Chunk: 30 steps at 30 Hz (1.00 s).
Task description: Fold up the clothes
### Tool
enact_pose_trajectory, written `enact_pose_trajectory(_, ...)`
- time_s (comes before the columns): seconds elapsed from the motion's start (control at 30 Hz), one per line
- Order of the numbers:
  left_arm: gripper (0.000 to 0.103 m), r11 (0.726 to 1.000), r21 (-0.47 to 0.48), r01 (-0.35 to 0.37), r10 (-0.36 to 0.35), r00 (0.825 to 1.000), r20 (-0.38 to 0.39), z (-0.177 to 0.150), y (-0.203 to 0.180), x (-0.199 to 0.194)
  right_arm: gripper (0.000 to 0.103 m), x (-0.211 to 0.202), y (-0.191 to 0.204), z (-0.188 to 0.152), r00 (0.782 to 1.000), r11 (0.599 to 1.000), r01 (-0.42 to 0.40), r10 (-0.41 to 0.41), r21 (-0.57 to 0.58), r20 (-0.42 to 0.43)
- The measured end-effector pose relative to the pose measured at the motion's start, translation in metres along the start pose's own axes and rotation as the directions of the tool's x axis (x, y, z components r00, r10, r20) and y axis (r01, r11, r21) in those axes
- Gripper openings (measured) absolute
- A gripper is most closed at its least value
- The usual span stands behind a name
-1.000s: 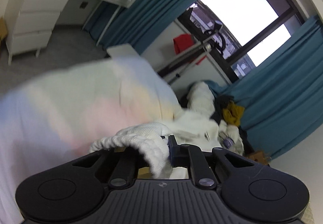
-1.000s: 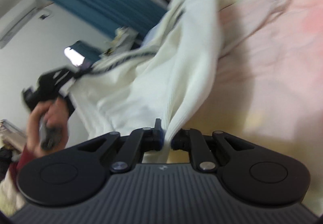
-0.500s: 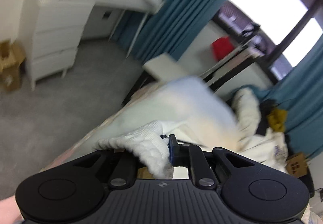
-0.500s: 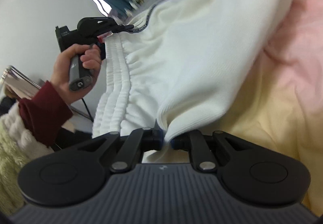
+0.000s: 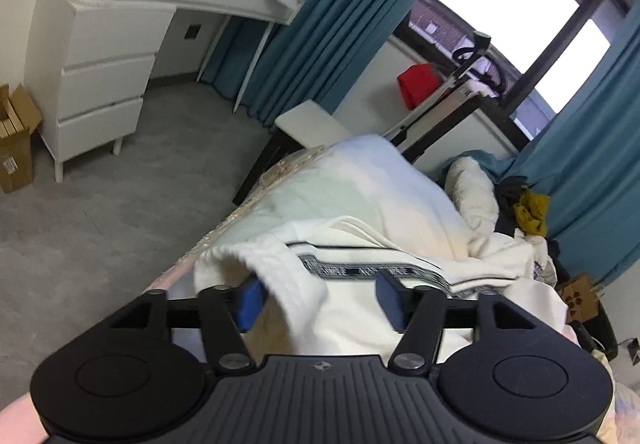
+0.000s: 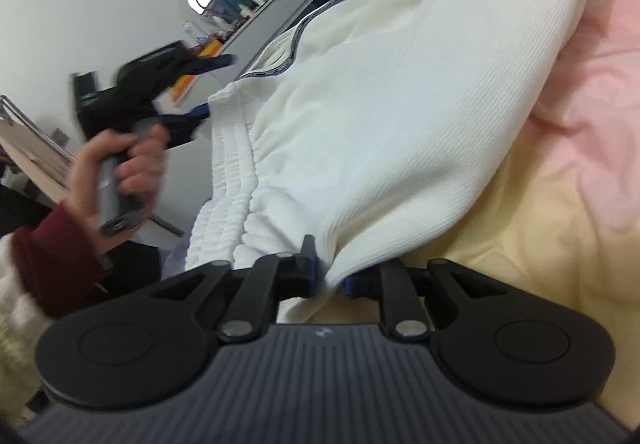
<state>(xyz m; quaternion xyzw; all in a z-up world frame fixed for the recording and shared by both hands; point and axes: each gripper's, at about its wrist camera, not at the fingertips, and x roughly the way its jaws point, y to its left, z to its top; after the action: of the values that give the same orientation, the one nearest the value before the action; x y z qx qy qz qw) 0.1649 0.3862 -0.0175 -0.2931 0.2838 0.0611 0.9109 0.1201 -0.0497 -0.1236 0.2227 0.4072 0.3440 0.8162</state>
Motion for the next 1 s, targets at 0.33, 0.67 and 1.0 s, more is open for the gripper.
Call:
enact_pose_trajectory(0.33, 0.098, 0.945, 0.322, 0.058, -0.085, 0.994, 0.071, -0.093, -0.087, -0.121, 0.082, -0.04, 0.014, 0.002, 0.98, 0.977, 0.179, -0.167, -0.116, 0.106)
enact_pose_trajectory(0.67, 0.098, 0.874, 0.46, 0.157, -0.172, 0.985, -0.008, -0.186, -0.187, -0.156, 0.082, -0.126, 0.011, 0.018, 0.898, 0.906, 0.396, -0.348, -0.15, 0.269)
enact_pose_trajectory(1.0, 0.097, 0.848, 0.454, 0.274, -0.251, 0.961, -0.112, -0.242, -0.253, -0.14, 0.082, -0.219, -0.033, 0.047, 0.79, 0.852, 0.523, -0.476, -0.022, 0.387)
